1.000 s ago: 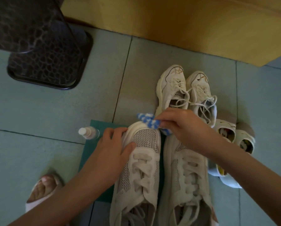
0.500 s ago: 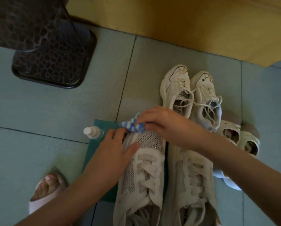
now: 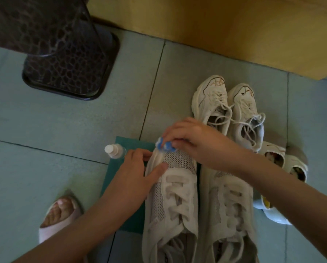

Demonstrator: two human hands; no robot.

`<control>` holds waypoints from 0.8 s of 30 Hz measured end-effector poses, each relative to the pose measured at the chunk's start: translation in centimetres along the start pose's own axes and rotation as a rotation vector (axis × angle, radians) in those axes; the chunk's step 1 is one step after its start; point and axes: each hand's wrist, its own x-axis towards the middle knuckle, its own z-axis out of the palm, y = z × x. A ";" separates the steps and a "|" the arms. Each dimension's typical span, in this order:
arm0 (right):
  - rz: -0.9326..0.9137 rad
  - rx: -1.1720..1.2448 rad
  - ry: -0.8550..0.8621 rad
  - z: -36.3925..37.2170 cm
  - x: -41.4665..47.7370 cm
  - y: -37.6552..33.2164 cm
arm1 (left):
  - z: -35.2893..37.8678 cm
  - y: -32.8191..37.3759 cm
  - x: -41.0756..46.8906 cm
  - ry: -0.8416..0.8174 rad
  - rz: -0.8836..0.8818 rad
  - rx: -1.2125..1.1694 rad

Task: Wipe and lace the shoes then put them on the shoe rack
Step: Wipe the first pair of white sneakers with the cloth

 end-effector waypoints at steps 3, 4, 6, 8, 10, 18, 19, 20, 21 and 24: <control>-0.135 -0.127 -0.035 1.3 0.5 -0.6 | 0.0 0.0 -0.1 0.000 0.006 0.012; -0.187 -0.172 -0.047 1.9 0.6 -0.7 | 0.0 0.0 0.0 0.007 0.008 0.016; -0.242 -0.216 -0.067 2.6 0.7 -0.6 | 0.1 0.0 0.0 0.022 0.014 0.026; -0.246 -0.220 -0.080 2.2 0.7 -0.4 | 0.1 0.0 0.0 0.021 0.016 0.031; -0.221 -0.178 -0.109 0.9 0.7 0.1 | 0.0 0.0 0.1 0.000 0.008 0.029; 0.118 0.234 -0.057 -1.1 -0.8 2.2 | -0.2 0.2 -0.1 -0.028 -0.022 -0.033; 0.172 0.281 -0.055 -1.3 -0.9 2.3 | -0.2 0.2 -0.1 -0.027 -0.024 -0.040; 0.194 0.293 -0.058 -1.4 -0.8 2.2 | -0.2 0.1 -0.1 -0.020 -0.024 -0.043; 0.174 0.257 -0.062 -1.5 -0.6 2.0 | -0.2 0.0 -0.1 -0.015 -0.025 -0.041; -0.001 0.030 -0.168 -0.5 1.3 -0.1 | -0.1 0.1 -0.1 -0.004 -0.029 -0.055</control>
